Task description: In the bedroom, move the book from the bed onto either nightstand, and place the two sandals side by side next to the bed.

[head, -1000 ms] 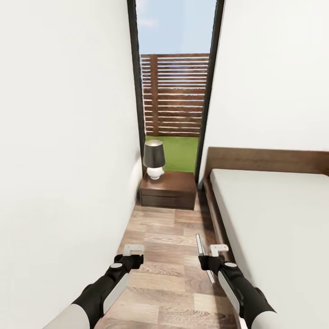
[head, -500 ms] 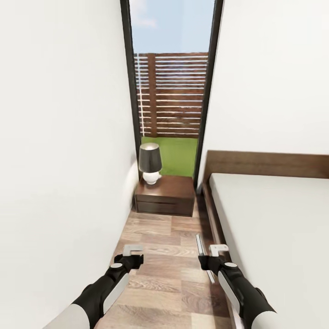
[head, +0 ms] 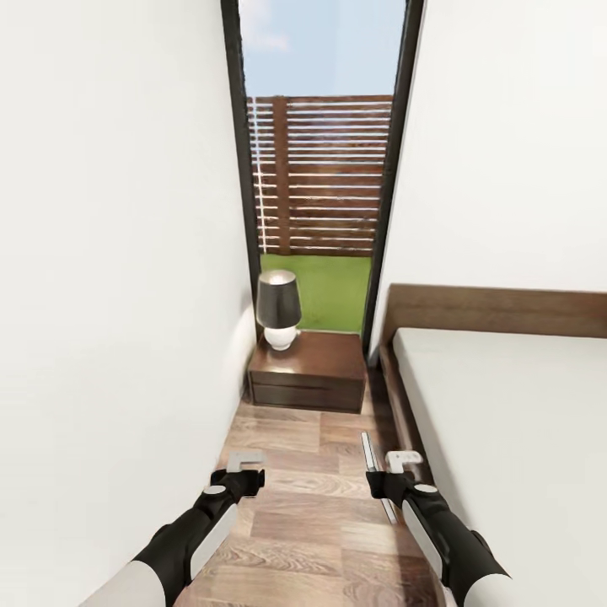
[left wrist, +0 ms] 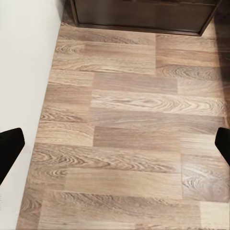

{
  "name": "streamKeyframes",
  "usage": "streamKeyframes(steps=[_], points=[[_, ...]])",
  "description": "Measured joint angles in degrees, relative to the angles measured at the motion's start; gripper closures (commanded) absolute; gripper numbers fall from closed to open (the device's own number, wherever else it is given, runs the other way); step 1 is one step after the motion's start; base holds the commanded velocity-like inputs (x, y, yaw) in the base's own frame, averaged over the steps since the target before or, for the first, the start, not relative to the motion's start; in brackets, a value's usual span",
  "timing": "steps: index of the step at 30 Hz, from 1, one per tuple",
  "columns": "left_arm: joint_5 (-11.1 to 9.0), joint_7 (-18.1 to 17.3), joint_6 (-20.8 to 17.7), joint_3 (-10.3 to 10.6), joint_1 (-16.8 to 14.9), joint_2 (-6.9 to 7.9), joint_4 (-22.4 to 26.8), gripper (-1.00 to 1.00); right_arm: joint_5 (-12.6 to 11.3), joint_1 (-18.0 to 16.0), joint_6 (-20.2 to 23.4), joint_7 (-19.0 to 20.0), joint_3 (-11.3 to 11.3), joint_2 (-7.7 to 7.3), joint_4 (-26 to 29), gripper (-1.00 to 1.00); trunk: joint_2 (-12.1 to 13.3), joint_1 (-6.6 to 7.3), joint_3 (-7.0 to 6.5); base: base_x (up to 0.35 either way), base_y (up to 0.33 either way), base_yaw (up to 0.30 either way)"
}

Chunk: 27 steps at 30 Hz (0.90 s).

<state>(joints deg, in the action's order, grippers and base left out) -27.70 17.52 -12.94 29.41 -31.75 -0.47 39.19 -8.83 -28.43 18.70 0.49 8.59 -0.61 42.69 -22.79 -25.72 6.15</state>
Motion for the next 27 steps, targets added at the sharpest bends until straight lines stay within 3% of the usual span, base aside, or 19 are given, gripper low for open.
streamKeyframes(steps=[11, 27], points=[[0.00, -0.01, 0.01, 0.01, 0.00, -0.03, 0.00, -1.00, -0.02, 0.00, 0.01, -0.01, 0.00, -0.02, 0.00, 1.00, 0.00, 0.00, 0.00, 0.315, 0.150, 0.000], [0.00, 0.06, 0.02, 0.02, 0.00, -0.10, -0.01, -1.00, -0.02, 0.00, 0.02, -0.02, 0.00, -0.01, 0.01, 1.00, 0.00, 0.00, 0.00, 0.336, -0.108, 0.000]])
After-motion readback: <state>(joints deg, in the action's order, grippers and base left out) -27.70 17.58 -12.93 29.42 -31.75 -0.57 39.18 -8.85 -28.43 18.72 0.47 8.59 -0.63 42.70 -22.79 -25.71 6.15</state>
